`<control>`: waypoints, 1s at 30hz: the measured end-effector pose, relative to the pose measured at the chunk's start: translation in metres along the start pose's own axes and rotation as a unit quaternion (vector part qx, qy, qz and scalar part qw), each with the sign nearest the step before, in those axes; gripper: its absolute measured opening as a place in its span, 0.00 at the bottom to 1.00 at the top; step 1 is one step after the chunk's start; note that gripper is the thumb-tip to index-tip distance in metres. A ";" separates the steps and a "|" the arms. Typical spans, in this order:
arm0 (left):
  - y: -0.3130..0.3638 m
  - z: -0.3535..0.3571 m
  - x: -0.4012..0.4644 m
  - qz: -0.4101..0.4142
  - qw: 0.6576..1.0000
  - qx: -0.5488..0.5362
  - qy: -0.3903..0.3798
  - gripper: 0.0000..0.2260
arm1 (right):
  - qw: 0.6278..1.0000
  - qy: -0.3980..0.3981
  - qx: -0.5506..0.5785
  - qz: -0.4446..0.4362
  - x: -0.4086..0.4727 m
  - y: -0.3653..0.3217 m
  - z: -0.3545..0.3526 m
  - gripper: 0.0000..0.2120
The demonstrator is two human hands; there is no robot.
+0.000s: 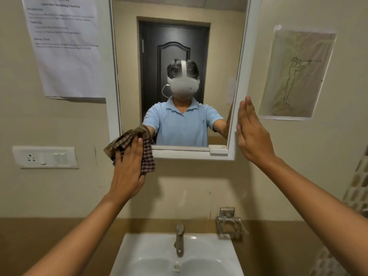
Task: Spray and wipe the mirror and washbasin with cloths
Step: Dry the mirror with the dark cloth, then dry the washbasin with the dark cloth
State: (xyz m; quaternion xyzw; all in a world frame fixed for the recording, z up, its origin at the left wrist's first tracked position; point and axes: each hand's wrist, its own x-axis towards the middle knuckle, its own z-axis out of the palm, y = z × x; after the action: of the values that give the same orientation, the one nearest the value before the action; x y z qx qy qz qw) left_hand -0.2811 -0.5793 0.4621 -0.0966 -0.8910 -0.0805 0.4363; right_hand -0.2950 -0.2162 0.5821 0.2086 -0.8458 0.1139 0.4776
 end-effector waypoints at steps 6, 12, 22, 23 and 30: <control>0.029 0.004 -0.072 -0.382 0.778 -0.484 0.119 0.24 | 0.988 -0.020 0.099 0.120 -0.112 -0.038 0.036 0.29; 0.027 0.021 -0.165 -0.634 0.432 -0.636 0.084 0.16 | 0.957 -0.154 0.142 0.202 -0.234 -0.088 0.086 0.28; 0.023 0.029 -0.281 -0.688 0.310 -0.657 -0.007 0.21 | 0.889 -0.362 0.120 0.253 -0.391 -0.148 0.106 0.26; 0.021 0.031 -0.285 -0.690 0.311 -0.654 -0.013 0.20 | 0.885 -0.378 0.114 0.246 -0.398 -0.152 0.105 0.26; 0.015 0.062 -0.270 -0.701 0.328 -0.632 -0.041 0.17 | 0.872 -0.439 0.087 0.199 -0.407 -0.151 0.122 0.26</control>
State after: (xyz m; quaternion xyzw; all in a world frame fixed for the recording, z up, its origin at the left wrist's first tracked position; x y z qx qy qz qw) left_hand -0.1624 -0.5778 0.2119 0.3144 -0.3271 -0.8911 -0.0114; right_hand -0.1321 -0.2987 0.1701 0.1054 -0.9787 0.1760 0.0042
